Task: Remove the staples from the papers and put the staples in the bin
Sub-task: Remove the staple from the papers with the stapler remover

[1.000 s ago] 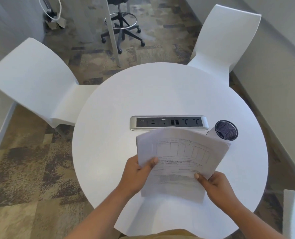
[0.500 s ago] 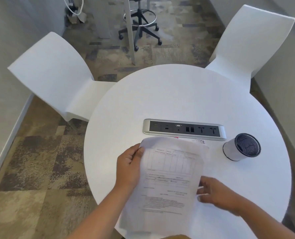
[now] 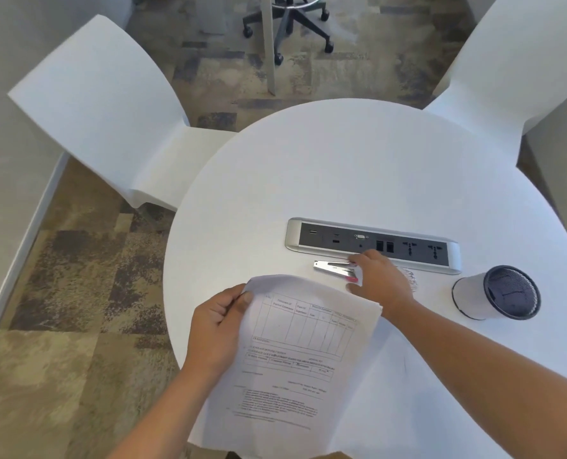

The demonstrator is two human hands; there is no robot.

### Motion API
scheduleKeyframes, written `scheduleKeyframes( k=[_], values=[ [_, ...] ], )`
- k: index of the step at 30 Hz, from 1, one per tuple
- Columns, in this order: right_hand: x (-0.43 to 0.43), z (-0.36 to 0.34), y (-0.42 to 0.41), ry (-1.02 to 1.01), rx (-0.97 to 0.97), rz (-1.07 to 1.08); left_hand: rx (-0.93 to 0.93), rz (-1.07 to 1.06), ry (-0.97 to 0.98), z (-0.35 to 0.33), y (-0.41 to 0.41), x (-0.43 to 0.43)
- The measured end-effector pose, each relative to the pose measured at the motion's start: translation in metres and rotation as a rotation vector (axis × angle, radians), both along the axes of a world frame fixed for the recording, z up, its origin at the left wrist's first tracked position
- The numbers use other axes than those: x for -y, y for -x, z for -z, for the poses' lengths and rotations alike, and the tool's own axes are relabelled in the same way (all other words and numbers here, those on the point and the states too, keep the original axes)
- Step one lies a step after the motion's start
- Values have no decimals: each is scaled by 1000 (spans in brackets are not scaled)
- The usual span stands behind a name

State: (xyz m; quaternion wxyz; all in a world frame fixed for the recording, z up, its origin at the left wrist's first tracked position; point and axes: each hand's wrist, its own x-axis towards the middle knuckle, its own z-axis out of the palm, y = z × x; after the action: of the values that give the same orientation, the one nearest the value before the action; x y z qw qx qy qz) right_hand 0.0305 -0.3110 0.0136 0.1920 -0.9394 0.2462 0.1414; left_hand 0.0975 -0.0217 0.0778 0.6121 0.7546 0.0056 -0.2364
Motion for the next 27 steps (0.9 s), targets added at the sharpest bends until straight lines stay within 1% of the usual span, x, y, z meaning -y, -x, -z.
scheduleKeyframes(
  k=[3,5,8,9,11,12,13,14,15,16,18,20,23,25,27],
  values=[
    [3,2,-5,57,11,13,-12,-9,3,-2,-1,0],
    [4,-2,-3,-10,83,80,-11,-1,-5,-6,-1,0],
    [9,-23,0,-275,292,280,-4,15,-1,-15,0,2],
    [12,-34,0,-394,365,359,-4,23,1,-20,1,4],
    [14,-65,3,-711,519,515,6,49,5,-29,4,7],
    [15,-84,6,-843,598,554,17,65,9,-34,7,10],
    [14,-104,10,-928,660,547,29,82,14,-40,9,12],
    [12,-124,14,-967,689,494,42,99,18,-45,12,14],
    [7,-143,18,-963,688,407,54,115,25,-50,15,17],
    [1,-161,23,-917,659,297,65,130,33,-56,19,19],
    [-13,-187,33,-760,546,74,86,160,50,-66,26,25],
    [-27,-206,41,-572,464,-96,117,188,58,-75,35,29],
    [-41,-224,46,-318,444,-285,177,230,58,-87,46,35],
    [-47,-232,51,-202,445,-377,226,260,55,-95,54,37],
    [-50,-236,55,-116,438,-421,272,287,40,-101,60,37]
  ],
)
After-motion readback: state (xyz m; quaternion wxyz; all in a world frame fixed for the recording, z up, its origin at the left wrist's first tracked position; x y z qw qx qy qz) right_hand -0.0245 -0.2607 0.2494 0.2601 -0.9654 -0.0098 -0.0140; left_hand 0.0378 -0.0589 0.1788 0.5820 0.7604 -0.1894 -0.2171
